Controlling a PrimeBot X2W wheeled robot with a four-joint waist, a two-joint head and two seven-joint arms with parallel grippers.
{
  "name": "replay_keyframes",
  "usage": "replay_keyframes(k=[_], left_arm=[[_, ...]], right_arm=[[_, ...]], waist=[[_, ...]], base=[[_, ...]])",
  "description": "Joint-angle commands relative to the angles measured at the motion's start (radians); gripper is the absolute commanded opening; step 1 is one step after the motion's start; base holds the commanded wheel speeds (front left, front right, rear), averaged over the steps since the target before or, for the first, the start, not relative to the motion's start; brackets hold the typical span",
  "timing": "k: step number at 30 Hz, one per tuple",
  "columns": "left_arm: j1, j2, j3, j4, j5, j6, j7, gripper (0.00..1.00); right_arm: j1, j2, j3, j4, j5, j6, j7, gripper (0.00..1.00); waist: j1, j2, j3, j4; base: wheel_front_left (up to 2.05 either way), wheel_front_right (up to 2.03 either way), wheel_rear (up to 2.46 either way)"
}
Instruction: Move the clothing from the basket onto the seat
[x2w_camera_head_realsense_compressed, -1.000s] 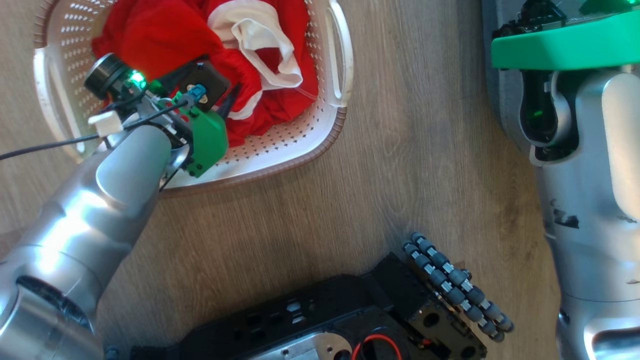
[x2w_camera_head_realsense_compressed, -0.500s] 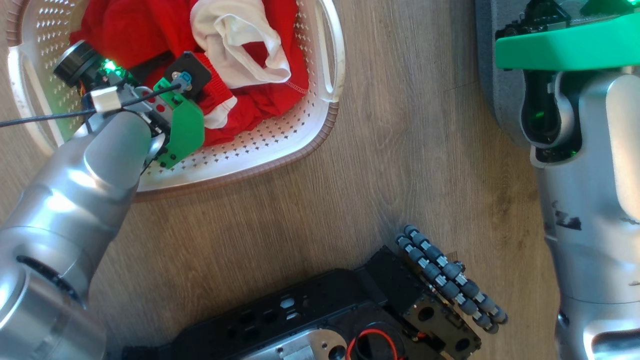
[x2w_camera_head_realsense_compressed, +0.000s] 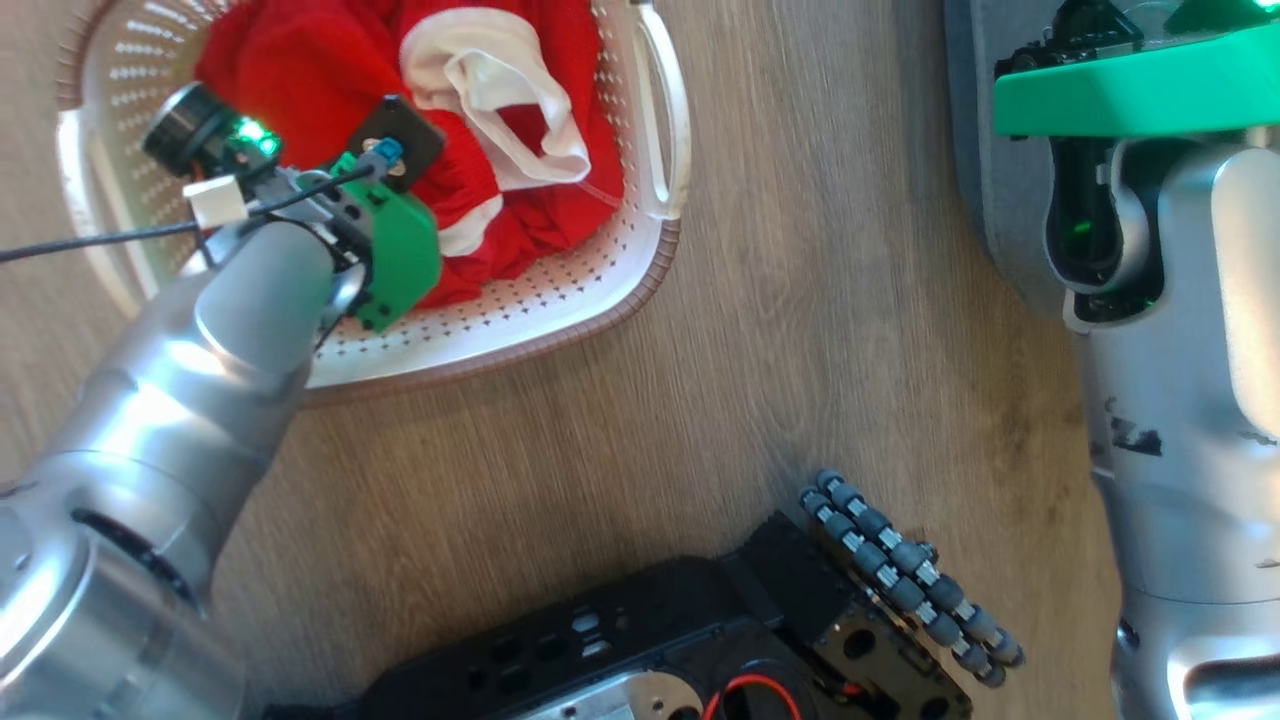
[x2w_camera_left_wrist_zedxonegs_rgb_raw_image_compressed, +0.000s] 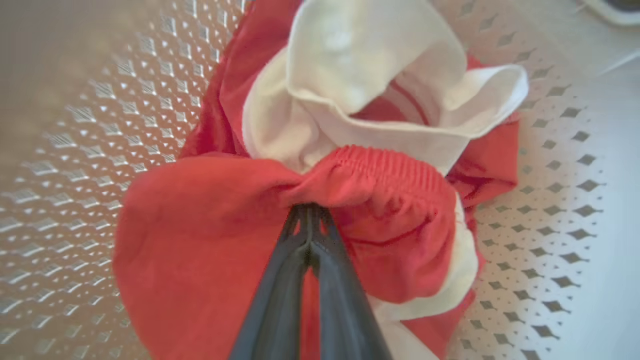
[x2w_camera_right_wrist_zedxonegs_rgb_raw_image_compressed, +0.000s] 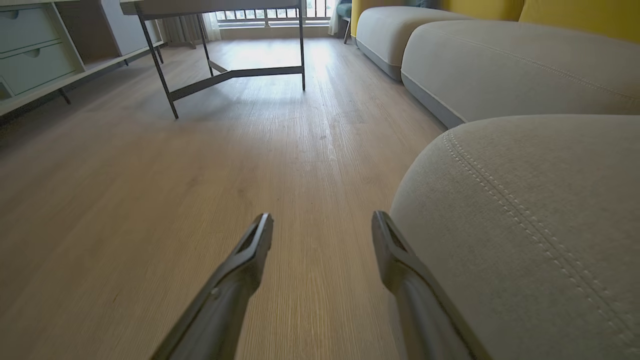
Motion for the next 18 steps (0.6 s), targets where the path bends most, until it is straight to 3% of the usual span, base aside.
replay_keyframes(k=[1, 7, 18], left_arm=[[0.025, -0.009, 0.021, -0.02, -0.015, 0.001, -0.018, 0.0], [0.056, -0.025, 0.038, -0.064, -0.044, 0.001, -0.027, 0.0], [0.167, -0.009, 0.157, -0.279, -0.063, 0.014, -0.028, 0.0]], right_arm=[[0.051, 0.009, 0.0, -0.022, -0.013, 0.007, -0.005, 1.0], [0.067, 0.009, -0.007, 0.001, -0.043, 0.007, -0.005, 1.0], [0.098, 0.009, 0.007, 0.054, -0.096, 0.007, -0.005, 1.0]], waist=[[0.0, -0.0001, -0.037, 0.023], [0.0, -0.0001, -0.104, 0.053], [0.0, -0.0001, -0.272, 0.104]], base=[[0.0, 0.0, 0.0], [0.0, 0.0, 0.0], [0.0, 0.0, 0.0]])
